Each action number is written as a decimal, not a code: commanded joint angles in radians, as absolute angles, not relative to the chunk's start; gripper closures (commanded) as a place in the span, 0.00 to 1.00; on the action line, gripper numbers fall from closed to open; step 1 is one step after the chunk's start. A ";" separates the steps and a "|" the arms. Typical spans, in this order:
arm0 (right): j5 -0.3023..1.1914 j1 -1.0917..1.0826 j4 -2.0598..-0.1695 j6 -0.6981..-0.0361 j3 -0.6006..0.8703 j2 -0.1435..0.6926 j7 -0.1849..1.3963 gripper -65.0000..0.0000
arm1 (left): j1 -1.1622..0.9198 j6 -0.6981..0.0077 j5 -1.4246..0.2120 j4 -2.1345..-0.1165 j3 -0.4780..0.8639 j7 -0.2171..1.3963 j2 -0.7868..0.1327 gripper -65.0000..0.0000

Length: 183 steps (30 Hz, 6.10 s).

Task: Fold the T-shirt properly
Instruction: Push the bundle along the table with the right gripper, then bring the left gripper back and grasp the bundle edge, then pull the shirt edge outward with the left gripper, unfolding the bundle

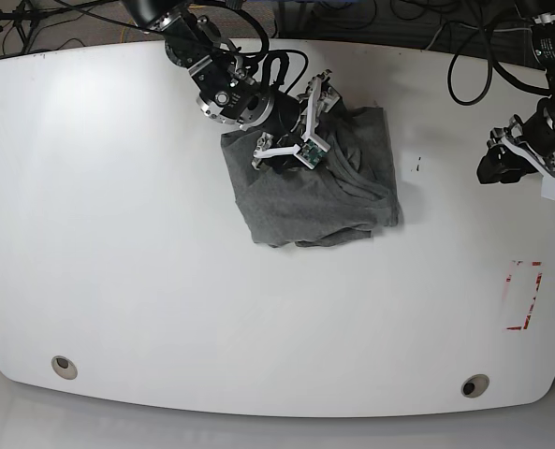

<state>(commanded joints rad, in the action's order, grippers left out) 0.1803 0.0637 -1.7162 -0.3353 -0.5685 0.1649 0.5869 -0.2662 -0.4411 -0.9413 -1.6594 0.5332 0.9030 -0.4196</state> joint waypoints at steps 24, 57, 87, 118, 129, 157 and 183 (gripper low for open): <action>0.183 0.085 -1.949 -0.334 -0.570 0.116 0.736 0.98 | -0.272 -0.441 -0.941 -1.659 0.536 0.903 -0.420 0.55; 0.182 -0.053 -1.712 -0.332 -0.731 -0.108 0.763 0.75 | -0.272 -0.441 -0.940 -1.656 0.535 0.903 -0.420 0.55; 0.194 -0.073 -1.906 -0.340 -0.481 0.108 0.763 0.55 | -0.360 -0.443 -0.943 -1.951 0.384 0.905 -0.435 0.54; 0.182 -0.117 -1.412 -0.387 -0.458 0.213 0.460 0.92 | -0.332 -0.443 -0.585 -1.943 0.047 0.905 -0.312 0.55; 0.182 0.001 -1.504 -0.381 -0.455 0.259 0.458 0.92 | -0.147 -0.443 -0.576 -1.744 0.013 0.905 -0.400 0.55; 0.180 0.140 -1.584 -0.375 -0.456 0.223 0.461 0.92 | 0.211 -0.443 -0.727 -1.604 0.090 0.917 -0.545 0.54; 0.180 0.136 -1.580 -0.375 -0.458 0.217 0.461 0.92 | -0.050 -0.443 -0.947 -1.561 0.272 1.013 -0.363 0.54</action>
